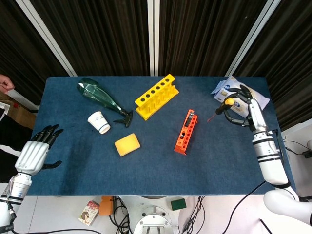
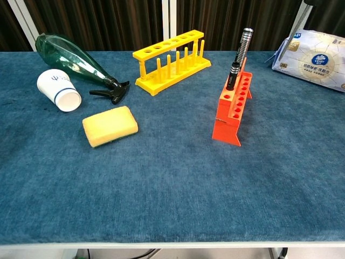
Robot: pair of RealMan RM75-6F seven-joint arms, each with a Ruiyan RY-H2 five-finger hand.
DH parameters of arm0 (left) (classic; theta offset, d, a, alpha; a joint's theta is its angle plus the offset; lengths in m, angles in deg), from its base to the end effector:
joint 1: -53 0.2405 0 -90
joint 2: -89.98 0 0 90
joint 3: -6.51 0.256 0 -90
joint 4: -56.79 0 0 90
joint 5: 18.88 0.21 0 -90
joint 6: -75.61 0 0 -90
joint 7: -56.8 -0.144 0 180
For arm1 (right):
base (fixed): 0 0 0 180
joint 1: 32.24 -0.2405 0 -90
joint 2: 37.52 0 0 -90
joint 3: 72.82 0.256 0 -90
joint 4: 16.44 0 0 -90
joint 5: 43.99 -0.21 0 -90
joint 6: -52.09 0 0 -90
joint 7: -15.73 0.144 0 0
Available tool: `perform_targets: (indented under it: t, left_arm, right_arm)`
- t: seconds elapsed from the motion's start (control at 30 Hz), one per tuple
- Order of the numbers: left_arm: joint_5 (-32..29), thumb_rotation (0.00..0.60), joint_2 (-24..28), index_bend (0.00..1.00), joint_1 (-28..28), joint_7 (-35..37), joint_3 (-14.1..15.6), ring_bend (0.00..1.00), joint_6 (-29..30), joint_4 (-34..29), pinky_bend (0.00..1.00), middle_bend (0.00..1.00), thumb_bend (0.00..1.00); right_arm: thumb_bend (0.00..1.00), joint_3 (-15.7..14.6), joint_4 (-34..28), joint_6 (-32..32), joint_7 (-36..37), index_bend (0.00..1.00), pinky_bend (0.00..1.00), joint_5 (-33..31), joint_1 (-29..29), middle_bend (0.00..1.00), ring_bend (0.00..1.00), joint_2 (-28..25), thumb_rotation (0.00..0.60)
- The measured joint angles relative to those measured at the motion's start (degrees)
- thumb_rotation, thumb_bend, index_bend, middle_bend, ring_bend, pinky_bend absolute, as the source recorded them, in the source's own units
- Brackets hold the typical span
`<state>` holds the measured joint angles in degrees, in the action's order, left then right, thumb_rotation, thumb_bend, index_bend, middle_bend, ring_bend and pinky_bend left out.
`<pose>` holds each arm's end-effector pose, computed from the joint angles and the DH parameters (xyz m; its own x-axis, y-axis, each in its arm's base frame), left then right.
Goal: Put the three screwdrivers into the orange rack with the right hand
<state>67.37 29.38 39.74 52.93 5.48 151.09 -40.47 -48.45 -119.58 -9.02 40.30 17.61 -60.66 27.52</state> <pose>-0.2815 0.2137 0.1439 0.4567 0.1355 0.8793 0.8859 -0.1602 -0.4354 -0.1754 -0.3439 0.1518 -0.3885 -0.1032 0.9156 -0.9113 -0.1036 -0.3984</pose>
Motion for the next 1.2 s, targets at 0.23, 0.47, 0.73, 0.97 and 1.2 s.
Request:
perform_targets:
  t: [0.23, 0.47, 0.73, 0.97, 1.2]
  left_arm:
    - [-0.1, 0.600, 0.1, 0.12, 0.0, 0.9, 0.0, 0.03, -0.1, 0.6, 0.20, 0.03, 0.04]
    - [-0.1, 0.600, 0.2, 0.12, 0.1, 1.8, 0.0, 0.03, 0.2, 1.2, 0.20, 0.03, 0.03]
    - [-0.4, 0.600, 0.1, 0.12, 0.3, 2.9, 0.0, 0.03, 0.2, 2.1, 0.20, 0.03, 0.03]
    - [-0.4, 0.600, 0.0, 0.12, 0.2, 3.3, -0.1, 0.03, 0.1, 2.4, 0.20, 0.03, 0.04]
    - [-0.5, 0.600, 0.0, 0.12, 0.1, 3.6, -0.1, 0.03, 0.0, 2.6, 0.20, 0.03, 0.03]
  right_arm:
    - [0.50, 0.9, 0.9, 1.0, -4.9, 0.73, 0.00, -3.4, -3.5, 0.20, 0.00, 2.1, 0.600]
    - [0.50, 1.2, 3.0, 2.1, -7.9, 0.73, 0.00, -5.8, -6.3, 0.20, 0.00, 5.2, 0.600]
    - [0.50, 1.7, 4.0, 2.8, -10.1, 0.73, 0.00, -7.6, -8.4, 0.20, 0.00, 6.7, 0.600]
    - [0.50, 1.6, 4.3, 3.2, -10.9, 0.73, 0.00, -8.2, -9.5, 0.20, 0.00, 7.9, 0.600]
    - [0.50, 1.8, 4.5, 3.1, -10.9, 0.73, 0.00, -7.9, -9.8, 0.20, 0.00, 8.3, 0.600]
